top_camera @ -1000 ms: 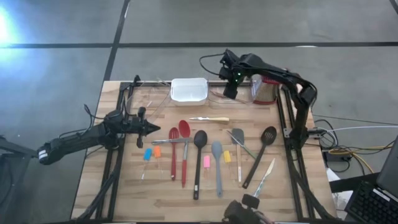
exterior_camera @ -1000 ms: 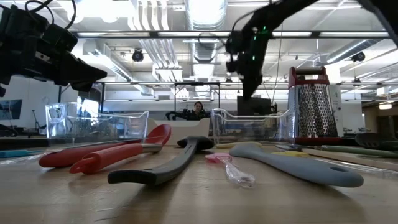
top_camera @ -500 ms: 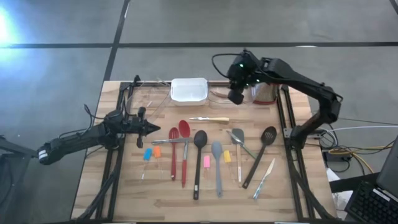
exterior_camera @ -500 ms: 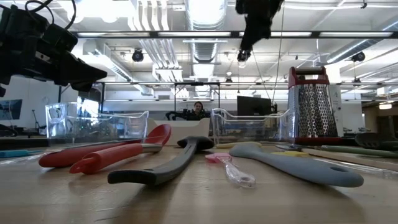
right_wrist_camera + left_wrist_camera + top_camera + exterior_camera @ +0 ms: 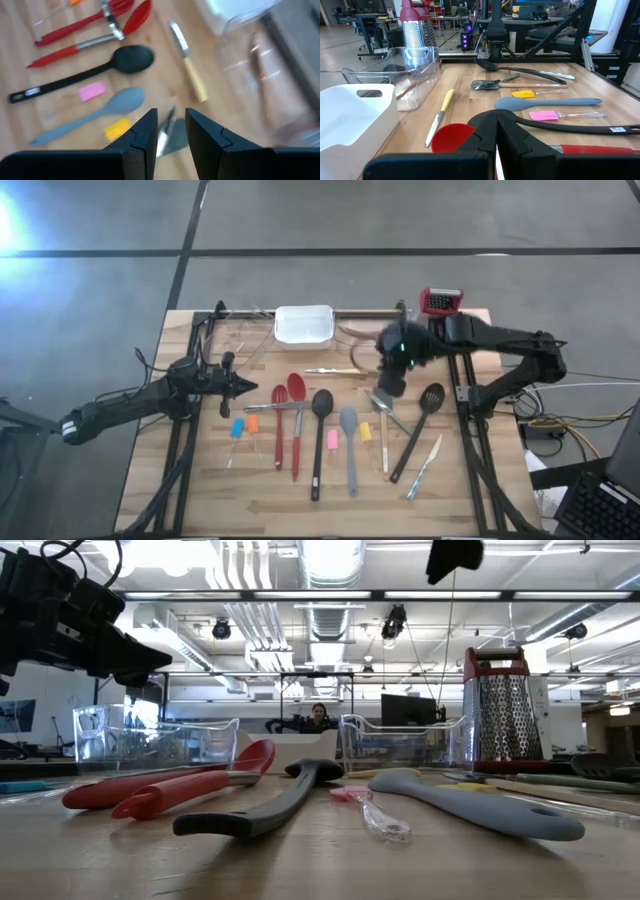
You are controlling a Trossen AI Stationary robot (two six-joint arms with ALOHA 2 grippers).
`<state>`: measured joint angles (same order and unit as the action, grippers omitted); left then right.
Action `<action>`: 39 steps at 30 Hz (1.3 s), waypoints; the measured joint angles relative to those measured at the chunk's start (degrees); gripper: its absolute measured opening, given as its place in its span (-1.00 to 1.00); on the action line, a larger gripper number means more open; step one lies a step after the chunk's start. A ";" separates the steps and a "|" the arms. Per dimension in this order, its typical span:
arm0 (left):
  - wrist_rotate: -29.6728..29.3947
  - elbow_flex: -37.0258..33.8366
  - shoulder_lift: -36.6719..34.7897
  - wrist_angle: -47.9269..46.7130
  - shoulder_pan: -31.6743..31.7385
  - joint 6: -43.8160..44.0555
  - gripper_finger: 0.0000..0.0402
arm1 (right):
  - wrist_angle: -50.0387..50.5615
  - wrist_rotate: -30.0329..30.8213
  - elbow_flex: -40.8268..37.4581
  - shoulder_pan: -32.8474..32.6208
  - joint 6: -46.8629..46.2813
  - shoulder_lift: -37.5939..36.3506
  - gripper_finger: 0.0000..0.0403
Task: Pick & Place Kitchen Items
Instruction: Put the black slotted spoon into the left transparent bin
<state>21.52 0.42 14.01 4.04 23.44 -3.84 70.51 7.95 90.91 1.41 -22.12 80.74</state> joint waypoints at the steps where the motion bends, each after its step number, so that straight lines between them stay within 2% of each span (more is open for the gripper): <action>1: 0.00 0.00 0.00 0.00 0.00 0.00 -0.95 | 0.13 0.88 -0.75 -2.21 -3.23 -0.19 -0.54; 7: 0.00 0.01 -0.01 0.00 0.00 0.00 -0.95 | 1.34 7.92 -6.19 -16.46 -26.16 -0.90 -0.49; 14: 0.00 0.00 0.00 0.00 0.00 0.00 -0.95 | 1.30 11.61 -14.13 -30.23 -55.17 -0.21 -0.43; 23: 0.00 0.01 -0.01 -0.01 -0.01 0.00 -0.95 | 0.73 12.14 -24.61 -40.20 -89.18 0.77 -0.37; 26: 0.00 -0.01 -0.01 0.01 0.01 0.00 -0.95 | 0.15 12.13 -27.12 -41.74 -95.74 0.78 -0.36; 35: -0.01 -0.01 -0.01 0.01 0.01 0.00 -0.95 | -3.06 8.29 -33.63 -42.19 -106.03 0.78 -0.40; 39: 0.00 0.01 -0.01 0.00 -0.02 0.00 -0.95 | -8.12 8.28 -37.09 -42.31 -108.77 0.78 -0.40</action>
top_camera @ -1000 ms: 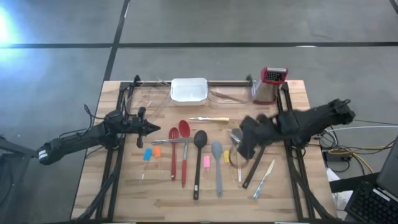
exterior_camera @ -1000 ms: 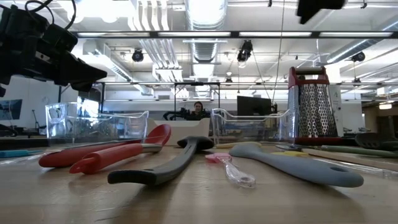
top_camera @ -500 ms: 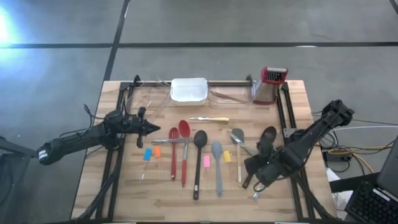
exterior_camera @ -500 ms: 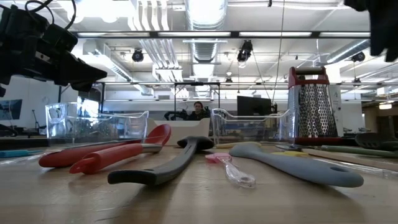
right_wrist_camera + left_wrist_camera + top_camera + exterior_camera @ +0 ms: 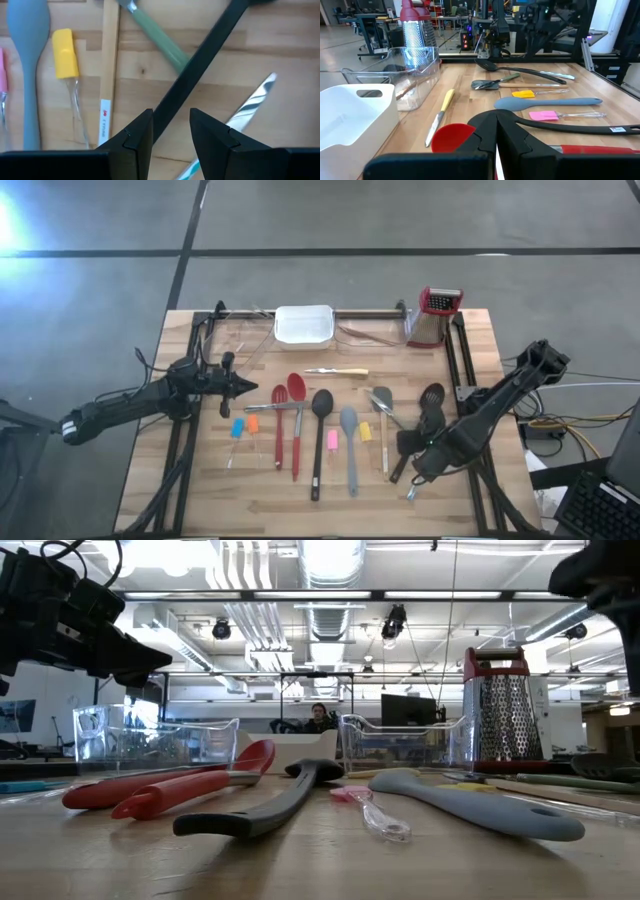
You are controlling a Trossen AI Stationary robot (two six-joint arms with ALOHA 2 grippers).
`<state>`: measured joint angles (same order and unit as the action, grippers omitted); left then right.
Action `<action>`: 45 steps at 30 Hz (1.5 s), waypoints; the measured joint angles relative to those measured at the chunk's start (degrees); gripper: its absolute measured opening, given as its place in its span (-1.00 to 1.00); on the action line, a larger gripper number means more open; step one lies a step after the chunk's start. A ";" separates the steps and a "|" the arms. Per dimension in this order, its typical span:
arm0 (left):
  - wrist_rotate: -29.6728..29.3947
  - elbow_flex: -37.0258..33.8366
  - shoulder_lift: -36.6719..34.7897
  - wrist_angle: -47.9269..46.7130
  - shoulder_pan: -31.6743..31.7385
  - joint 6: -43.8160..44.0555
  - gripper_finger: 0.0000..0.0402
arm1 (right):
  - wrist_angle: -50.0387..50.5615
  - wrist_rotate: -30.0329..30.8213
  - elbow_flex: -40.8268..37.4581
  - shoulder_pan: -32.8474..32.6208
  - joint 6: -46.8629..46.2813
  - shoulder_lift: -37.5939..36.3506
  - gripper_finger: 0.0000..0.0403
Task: Pick & Place Kitchen Items
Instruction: Put the black slotted spoon into the left transparent bin
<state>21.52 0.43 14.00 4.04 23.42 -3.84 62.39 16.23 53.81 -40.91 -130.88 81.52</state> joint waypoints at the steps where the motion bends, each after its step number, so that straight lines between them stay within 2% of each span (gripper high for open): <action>1: -0.01 0.00 0.01 -0.01 0.02 0.00 -0.95 | -1.37 0.00 -0.95 0.00 -0.28 0.00 -0.40; 8: -0.02 0.00 0.01 0.02 0.01 0.00 -0.95 | -9.04 -0.74 -6.52 0.29 -0.51 0.00 -0.39; 13: 0.00 0.00 0.01 0.01 0.02 0.00 -0.95 | -12.24 -1.76 -8.73 0.96 -0.53 0.00 -0.30; 24: -0.01 -0.02 0.00 0.00 0.00 0.00 -0.95 | -12.93 -1.75 -9.87 3.80 -0.53 2.26 -0.07; 32: -0.01 -0.01 0.00 0.01 0.02 0.00 -0.95 | -14.01 -4.74 -10.02 5.39 -0.66 7.46 -0.03; 39: -0.02 -0.02 0.00 -0.01 0.02 0.00 -0.95 | -14.48 -5.50 -9.89 5.98 -0.52 9.77 -0.18; 45: -0.02 -0.01 0.00 -0.01 0.01 0.00 -0.95 | -14.52 -6.41 -10.11 6.01 -0.70 8.76 -0.53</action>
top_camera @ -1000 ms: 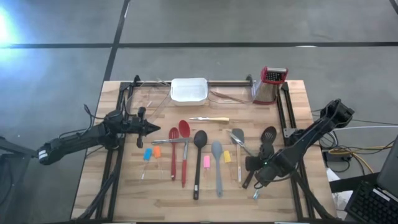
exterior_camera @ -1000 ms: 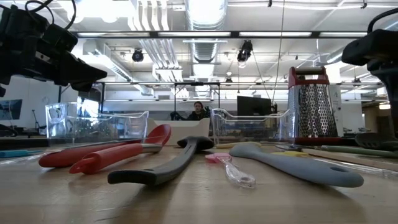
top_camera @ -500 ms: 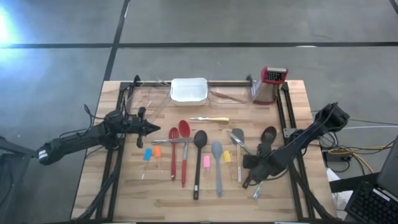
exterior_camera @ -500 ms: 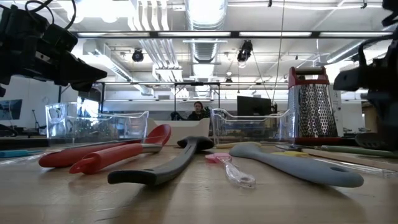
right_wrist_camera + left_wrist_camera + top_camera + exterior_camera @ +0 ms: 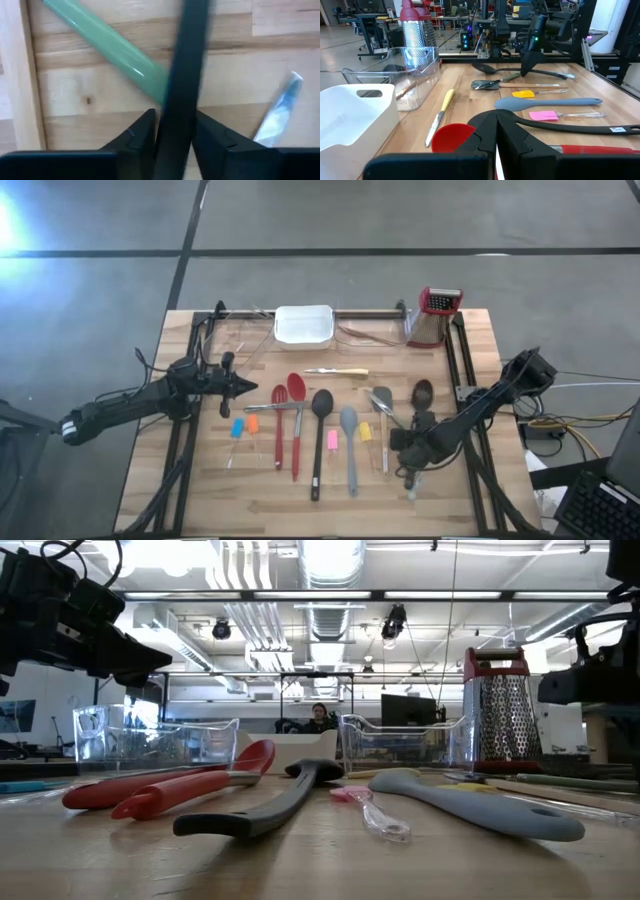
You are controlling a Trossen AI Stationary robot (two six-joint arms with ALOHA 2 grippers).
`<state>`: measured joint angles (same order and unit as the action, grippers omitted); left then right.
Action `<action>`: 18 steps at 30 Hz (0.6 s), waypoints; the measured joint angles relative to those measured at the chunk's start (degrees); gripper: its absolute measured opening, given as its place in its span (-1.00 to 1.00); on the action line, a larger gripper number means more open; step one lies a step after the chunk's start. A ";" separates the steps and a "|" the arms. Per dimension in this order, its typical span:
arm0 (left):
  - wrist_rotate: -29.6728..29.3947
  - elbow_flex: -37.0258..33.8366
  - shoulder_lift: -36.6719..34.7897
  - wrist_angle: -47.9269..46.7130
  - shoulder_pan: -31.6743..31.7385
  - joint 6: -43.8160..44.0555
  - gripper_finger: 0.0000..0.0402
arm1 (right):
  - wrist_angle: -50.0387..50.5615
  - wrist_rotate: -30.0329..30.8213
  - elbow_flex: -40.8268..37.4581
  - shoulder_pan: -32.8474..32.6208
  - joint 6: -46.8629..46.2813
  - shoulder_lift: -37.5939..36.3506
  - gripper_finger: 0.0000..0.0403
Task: Pick & Place Kitchen Items
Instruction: Put the black slotted spoon into the left transparent bin
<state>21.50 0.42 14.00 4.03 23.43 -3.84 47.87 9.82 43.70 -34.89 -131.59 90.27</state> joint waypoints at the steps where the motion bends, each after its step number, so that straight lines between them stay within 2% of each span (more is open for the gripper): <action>1: 0.02 0.01 0.00 0.00 -0.01 0.00 -0.95 | -0.42 0.00 0.00 0.00 0.19 -0.33 -0.60; 2: 0.00 0.01 0.00 0.00 -0.01 0.00 -0.95 | -1.24 0.04 0.00 0.00 -0.05 -0.70 -0.65; 9: 0.00 0.00 0.00 0.02 0.00 0.00 -0.95 | -0.58 0.61 1.43 -0.05 0.44 -2.17 -0.65; 13: 0.00 -0.01 0.02 0.00 -0.01 0.00 -0.95 | 4.99 1.34 3.37 -0.09 1.18 -3.05 -0.65; 18: 0.01 0.01 0.02 0.00 0.01 0.00 -0.95 | 15.39 5.62 7.95 0.02 2.98 -3.81 -0.65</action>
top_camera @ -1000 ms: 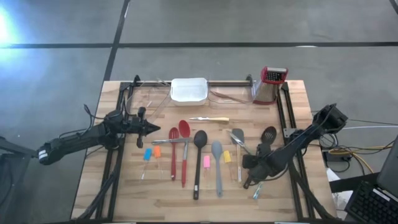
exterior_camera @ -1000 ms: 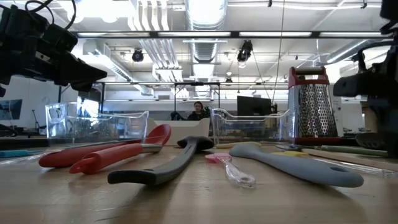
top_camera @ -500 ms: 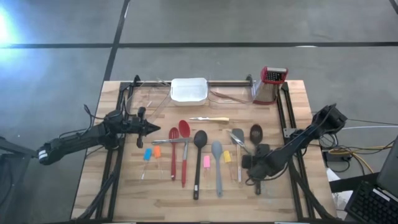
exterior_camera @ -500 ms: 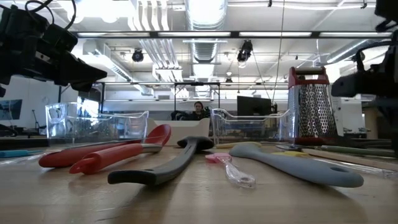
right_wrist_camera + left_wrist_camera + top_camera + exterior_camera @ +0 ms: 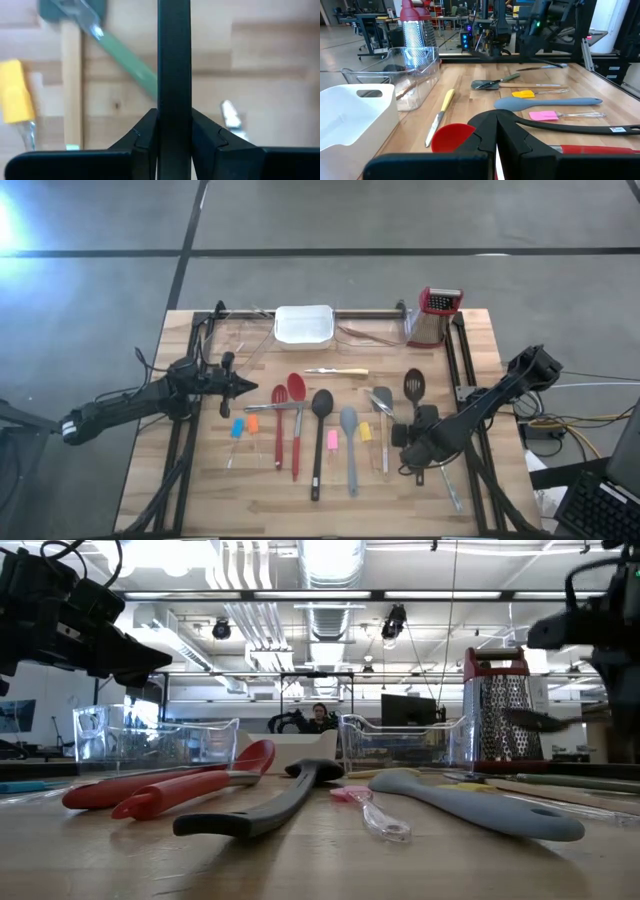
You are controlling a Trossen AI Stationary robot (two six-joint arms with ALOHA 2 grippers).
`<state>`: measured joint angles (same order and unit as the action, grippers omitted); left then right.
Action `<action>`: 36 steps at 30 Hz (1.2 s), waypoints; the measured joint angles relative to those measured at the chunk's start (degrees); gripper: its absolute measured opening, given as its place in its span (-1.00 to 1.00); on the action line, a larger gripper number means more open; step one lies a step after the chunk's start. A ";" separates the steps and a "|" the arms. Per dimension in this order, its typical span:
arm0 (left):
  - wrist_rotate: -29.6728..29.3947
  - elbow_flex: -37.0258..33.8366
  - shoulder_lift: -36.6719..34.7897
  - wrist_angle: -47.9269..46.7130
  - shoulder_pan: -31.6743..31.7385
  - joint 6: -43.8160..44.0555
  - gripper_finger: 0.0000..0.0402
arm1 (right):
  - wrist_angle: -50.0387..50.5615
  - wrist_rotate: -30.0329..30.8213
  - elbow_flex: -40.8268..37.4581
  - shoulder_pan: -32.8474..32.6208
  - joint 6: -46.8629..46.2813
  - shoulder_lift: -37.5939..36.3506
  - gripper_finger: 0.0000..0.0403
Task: Pick & Place Kitchen Items
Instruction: Put the black slotted spoon into the left transparent bin
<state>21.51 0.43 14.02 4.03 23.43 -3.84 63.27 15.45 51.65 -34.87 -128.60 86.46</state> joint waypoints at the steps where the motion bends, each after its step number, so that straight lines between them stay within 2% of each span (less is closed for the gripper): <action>1: -0.01 -0.01 0.00 0.00 0.00 0.00 -0.95 | 1.55 1.44 1.01 0.02 0.52 -0.13 -0.65; 8: -0.01 0.00 0.00 0.00 0.00 0.00 -0.95 | 8.61 14.20 7.54 0.13 6.40 -0.24 -0.65; 13: 0.00 -0.01 0.00 0.00 0.00 0.00 -0.95 | 9.44 20.80 10.96 1.64 13.83 -1.06 -0.65; 22: 0.00 -0.02 0.00 0.00 0.01 0.00 -0.95 | 9.36 24.95 16.70 7.02 32.41 -1.49 -0.65; 30: 0.01 0.00 0.00 0.11 0.01 0.36 -0.95 | 6.52 27.12 18.40 9.15 41.69 -1.56 -0.65; 34: -0.27 -0.02 0.01 1.22 -0.01 9.35 -0.95 | 1.21 27.76 18.34 10.46 48.14 -1.58 -0.65; 36: -1.98 -0.02 0.24 5.03 0.01 10.01 -0.95 | -3.19 28.28 18.34 11.22 52.98 -1.58 -0.65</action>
<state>19.53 0.40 14.26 9.06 23.44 6.18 60.08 43.72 70.00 -23.66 -75.62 84.88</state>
